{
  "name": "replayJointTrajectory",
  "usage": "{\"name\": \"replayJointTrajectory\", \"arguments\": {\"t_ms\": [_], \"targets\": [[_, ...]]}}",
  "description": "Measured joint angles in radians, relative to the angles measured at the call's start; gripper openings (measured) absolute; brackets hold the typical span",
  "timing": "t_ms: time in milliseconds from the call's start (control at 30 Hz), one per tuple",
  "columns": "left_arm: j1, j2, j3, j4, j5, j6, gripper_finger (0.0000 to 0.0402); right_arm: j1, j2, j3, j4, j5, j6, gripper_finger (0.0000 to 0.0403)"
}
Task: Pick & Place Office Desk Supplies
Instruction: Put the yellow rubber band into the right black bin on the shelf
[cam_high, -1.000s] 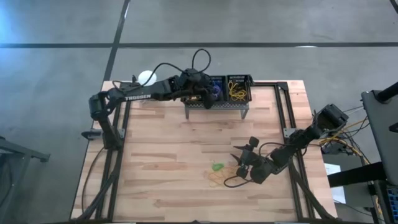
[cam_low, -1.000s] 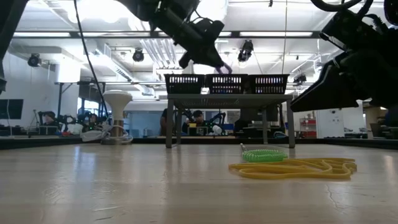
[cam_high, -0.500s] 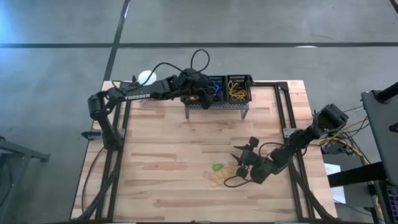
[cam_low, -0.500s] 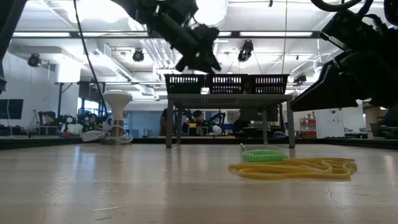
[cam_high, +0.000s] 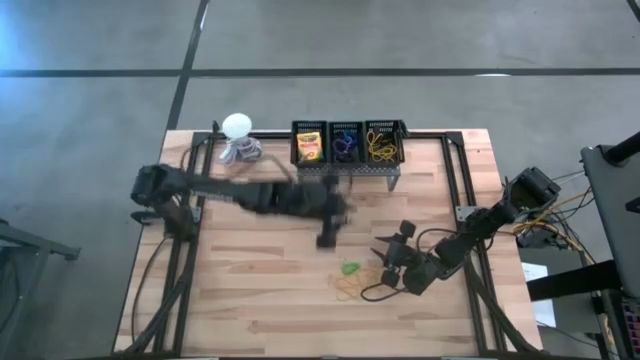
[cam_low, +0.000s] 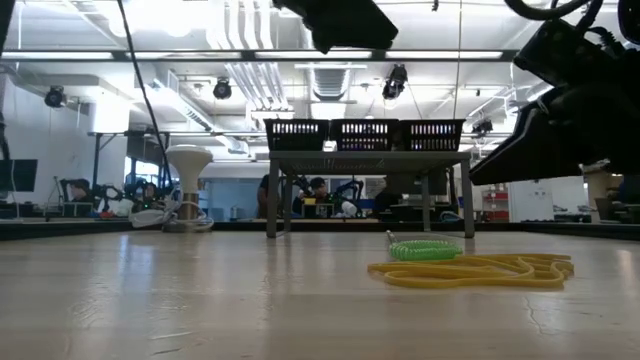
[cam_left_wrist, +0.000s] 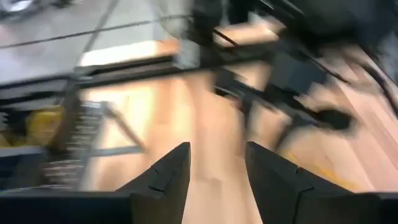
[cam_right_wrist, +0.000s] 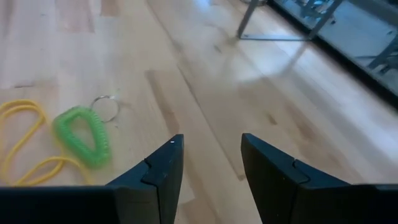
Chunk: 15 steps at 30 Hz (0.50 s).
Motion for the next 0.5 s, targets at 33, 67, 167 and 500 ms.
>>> {"name": "replayJointTrajectory", "arguments": {"t_ms": [33,67,167,500], "targets": [[-0.042,0.002,-0.026,0.013,-0.018,0.011,0.0156,0.0,0.0,0.0,0.002,-0.02,0.0,0.0155],[-0.085,0.003,-0.057,0.04,-0.036,0.017,0.0156,0.0,0.0,0.0,0.003,-0.04,0.0,0.0155],[-0.201,0.004,-0.175,0.167,-0.084,0.01,0.0156,0.0,0.0,0.0,0.014,-0.147,-0.002,0.0155],[-0.351,0.02,-0.615,0.745,-0.185,-0.294,0.0156,0.0,0.0,-0.013,0.007,-0.515,0.021,0.0155]]}}
